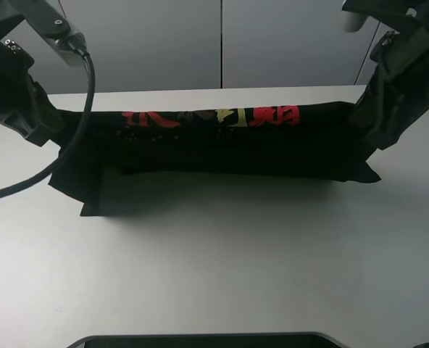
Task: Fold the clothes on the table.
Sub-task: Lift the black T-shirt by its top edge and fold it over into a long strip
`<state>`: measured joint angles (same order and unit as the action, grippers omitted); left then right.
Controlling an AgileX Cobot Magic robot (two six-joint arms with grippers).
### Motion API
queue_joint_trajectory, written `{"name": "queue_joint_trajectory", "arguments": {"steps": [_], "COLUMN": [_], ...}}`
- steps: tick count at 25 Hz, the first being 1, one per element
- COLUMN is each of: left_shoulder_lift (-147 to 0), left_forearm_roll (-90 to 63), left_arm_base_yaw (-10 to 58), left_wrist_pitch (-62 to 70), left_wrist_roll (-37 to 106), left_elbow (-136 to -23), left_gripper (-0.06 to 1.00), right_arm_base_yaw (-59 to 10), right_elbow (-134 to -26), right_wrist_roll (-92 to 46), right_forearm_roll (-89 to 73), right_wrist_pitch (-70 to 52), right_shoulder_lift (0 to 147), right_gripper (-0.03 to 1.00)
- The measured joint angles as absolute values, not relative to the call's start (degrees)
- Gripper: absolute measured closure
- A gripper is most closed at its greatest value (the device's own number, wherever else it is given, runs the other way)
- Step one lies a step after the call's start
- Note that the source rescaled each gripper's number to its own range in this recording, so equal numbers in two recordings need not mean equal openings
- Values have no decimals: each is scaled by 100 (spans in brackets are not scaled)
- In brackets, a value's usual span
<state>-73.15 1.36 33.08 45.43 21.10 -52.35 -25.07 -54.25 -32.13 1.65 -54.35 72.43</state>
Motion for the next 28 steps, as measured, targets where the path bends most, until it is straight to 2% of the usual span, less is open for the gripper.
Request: {"name": "queue_joint_trajectory", "arguments": {"steps": [16,23,28], "left_shoulder_lift": [-6577,-6623,-7223], "left_forearm_roll": [-431,-444,-344], "left_arm_base_yaw": [3308,3308,3308], "left_wrist_pitch": [4697,4007,3417], "left_wrist_roll": [2208,2243,1900], "left_elbow": [-4338,-4303,-4303], "left_gripper": [94,94,94], "right_arm_base_yaw": [-2507,-2507,-2507], "right_elbow": [-4872,-4872,-4849], "right_wrist_roll": [-3561,-3510,-3185], "right_forearm_roll": [-878,-750,-545], "right_wrist_pitch": [-6127,-5783,-5220], "right_shoulder_lift": [6906,6930,7324], "right_gripper": [97,97,97]}}
